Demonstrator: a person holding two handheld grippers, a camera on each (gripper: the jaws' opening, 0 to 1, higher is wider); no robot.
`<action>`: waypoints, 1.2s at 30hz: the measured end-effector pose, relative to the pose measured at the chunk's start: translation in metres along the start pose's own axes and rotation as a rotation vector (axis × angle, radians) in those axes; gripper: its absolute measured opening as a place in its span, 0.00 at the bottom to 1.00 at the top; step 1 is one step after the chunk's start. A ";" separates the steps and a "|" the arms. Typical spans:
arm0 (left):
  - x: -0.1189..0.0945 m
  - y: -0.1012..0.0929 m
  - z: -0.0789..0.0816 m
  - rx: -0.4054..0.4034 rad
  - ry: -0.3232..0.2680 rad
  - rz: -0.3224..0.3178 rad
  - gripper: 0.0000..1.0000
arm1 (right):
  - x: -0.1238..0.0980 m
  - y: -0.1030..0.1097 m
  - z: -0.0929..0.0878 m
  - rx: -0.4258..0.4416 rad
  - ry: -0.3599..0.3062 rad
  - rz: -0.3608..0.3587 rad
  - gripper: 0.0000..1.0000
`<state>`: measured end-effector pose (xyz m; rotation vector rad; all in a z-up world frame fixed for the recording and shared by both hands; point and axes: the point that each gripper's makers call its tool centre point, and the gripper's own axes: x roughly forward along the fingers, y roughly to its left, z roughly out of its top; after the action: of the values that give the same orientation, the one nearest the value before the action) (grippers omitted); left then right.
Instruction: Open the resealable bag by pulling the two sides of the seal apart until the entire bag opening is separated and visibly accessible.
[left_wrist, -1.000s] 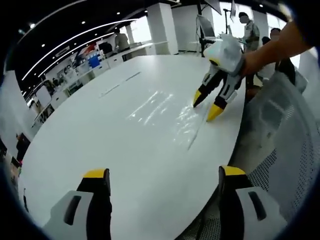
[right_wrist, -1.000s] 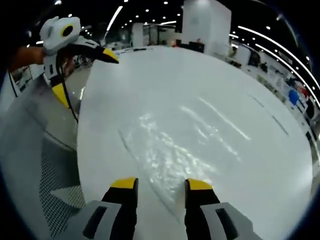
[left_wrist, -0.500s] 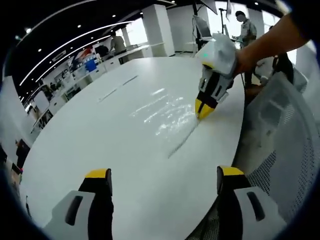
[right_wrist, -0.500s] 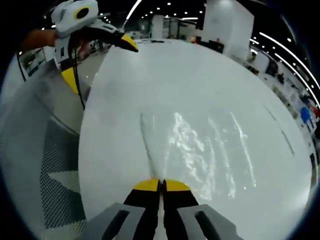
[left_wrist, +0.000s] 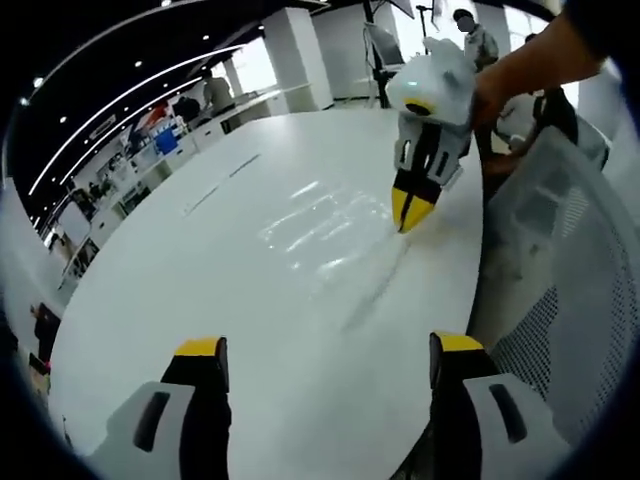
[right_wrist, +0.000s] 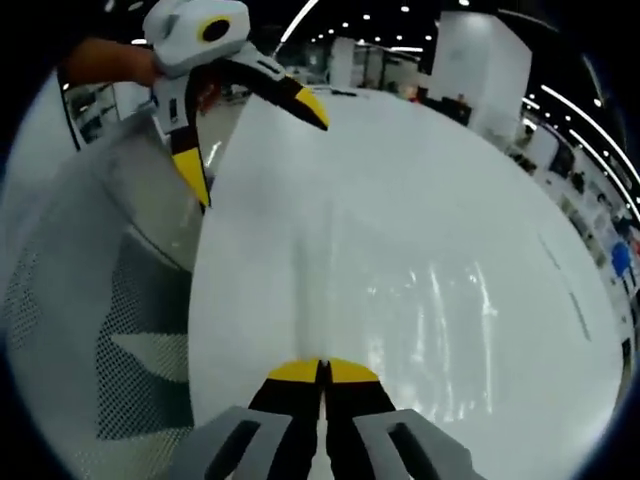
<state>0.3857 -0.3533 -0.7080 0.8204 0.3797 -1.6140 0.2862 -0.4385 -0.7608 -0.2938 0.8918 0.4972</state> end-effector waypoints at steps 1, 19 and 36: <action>0.001 0.000 0.002 0.004 -0.003 -0.001 0.81 | -0.002 0.002 0.002 -0.007 -0.005 0.005 0.00; 0.013 0.004 0.016 0.089 0.001 -0.011 0.75 | -0.018 -0.002 0.023 -0.089 -0.049 -0.011 0.00; 0.015 -0.012 0.030 0.105 -0.026 -0.001 0.69 | -0.021 0.008 0.020 -0.186 -0.040 0.047 0.00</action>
<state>0.3650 -0.3816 -0.6997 0.8776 0.2789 -1.6551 0.2845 -0.4292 -0.7322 -0.4317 0.8160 0.6288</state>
